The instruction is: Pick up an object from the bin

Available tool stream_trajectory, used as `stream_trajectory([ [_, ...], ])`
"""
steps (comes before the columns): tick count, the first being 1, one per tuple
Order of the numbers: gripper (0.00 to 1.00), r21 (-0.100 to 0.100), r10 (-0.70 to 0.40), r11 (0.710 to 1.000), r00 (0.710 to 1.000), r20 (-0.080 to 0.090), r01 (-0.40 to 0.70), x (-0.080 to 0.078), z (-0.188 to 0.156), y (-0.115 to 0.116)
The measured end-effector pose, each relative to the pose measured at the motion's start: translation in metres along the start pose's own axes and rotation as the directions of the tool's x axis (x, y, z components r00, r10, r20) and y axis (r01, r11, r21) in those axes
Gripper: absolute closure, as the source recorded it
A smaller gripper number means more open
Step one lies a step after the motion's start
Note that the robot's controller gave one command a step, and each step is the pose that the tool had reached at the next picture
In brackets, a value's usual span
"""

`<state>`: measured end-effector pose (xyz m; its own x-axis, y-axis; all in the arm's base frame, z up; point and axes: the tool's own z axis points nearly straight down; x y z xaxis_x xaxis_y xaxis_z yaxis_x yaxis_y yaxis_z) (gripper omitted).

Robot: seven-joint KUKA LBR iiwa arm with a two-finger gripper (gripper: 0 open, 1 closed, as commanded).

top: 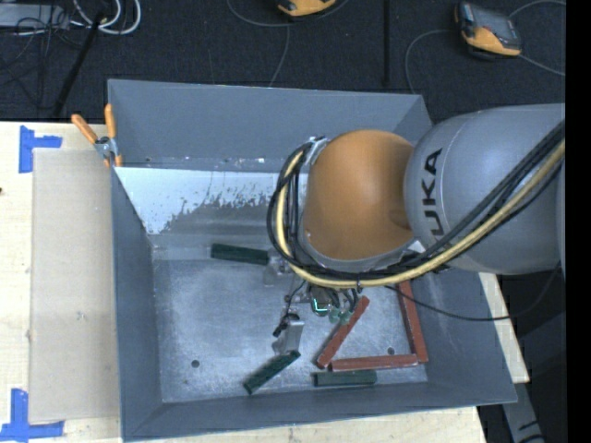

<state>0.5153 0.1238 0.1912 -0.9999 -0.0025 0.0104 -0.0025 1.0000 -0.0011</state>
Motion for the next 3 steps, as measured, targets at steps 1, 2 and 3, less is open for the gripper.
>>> stream_trajectory([
  [1,0.0,0.001,-0.417,0.909,0.909,0.003,0.417,0.045,0.043,0.008],
  [2,0.0,0.004,-0.552,0.834,0.834,0.009,0.552,0.017,0.063,0.0],
  [3,0.0,0.004,-0.695,0.719,0.719,0.005,0.695,0.034,0.062,0.005],
])
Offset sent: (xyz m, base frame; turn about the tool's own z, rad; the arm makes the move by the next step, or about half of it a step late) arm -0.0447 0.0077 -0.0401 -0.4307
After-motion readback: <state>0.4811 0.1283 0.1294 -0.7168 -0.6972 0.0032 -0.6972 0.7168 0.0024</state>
